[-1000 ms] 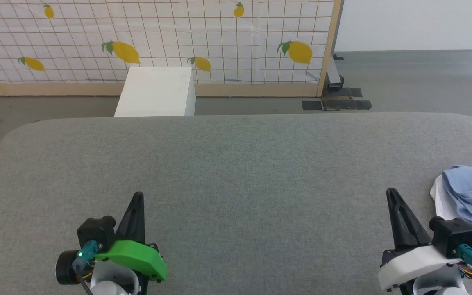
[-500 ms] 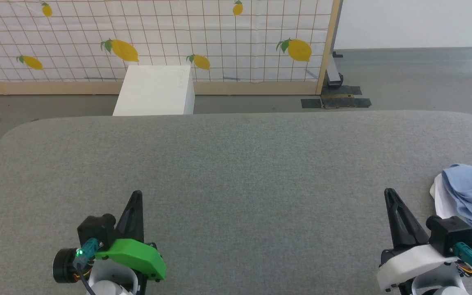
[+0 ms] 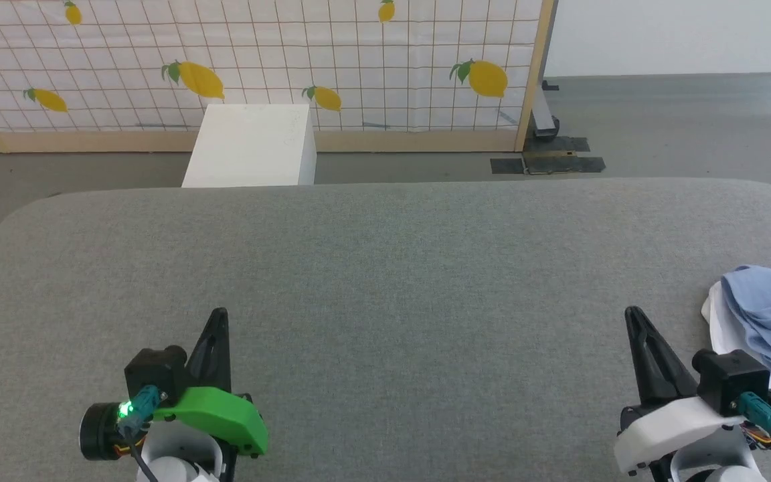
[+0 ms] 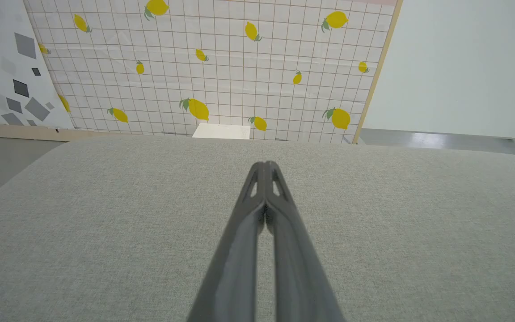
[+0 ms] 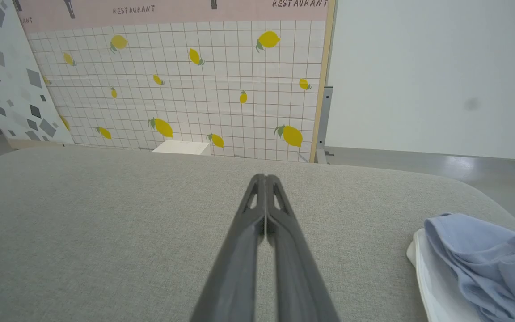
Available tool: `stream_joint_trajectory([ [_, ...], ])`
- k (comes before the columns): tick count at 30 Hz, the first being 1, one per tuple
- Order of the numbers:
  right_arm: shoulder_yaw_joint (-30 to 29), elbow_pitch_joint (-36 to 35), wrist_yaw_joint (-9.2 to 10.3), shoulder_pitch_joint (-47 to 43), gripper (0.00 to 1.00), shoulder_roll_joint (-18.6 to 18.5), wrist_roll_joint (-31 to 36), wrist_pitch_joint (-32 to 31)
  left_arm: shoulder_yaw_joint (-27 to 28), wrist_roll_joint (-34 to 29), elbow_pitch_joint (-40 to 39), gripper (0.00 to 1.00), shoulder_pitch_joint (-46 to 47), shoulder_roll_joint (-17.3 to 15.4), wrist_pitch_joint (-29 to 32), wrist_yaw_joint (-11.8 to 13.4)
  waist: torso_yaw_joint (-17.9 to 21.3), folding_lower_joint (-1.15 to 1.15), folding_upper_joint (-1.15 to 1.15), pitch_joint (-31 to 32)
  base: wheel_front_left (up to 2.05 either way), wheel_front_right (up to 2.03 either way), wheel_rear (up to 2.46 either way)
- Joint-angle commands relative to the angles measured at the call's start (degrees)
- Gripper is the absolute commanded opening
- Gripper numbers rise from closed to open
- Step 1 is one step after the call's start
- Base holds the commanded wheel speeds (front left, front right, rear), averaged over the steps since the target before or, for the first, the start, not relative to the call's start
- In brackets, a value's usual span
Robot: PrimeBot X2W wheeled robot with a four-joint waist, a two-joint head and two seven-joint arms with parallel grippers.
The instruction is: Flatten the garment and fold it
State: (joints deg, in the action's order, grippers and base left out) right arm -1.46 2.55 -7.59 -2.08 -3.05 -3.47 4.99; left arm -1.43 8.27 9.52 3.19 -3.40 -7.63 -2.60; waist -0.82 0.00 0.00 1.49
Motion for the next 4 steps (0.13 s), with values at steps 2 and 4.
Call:
stream_joint_trajectory([
  [2, 0.22, -0.52, 0.05, 0.97, 0.0, 0.09, 0.66, -0.33, 0.16, -0.91, -0.79, 0.0, -1.04, 0.26, 0.49, 0.42, 0.03, 0.0, 0.0, -0.06, 0.0, 0.0, 0.0],
  [4, 0.26, -0.59, 0.05, 1.0, 0.0, 0.09, 0.75, -0.48, 0.2, -1.15, -1.07, 0.0, -1.11, 0.27, 0.72, 0.49, 0.06, 0.0, 0.0, -0.1, 0.0, 0.0, 0.0],
])
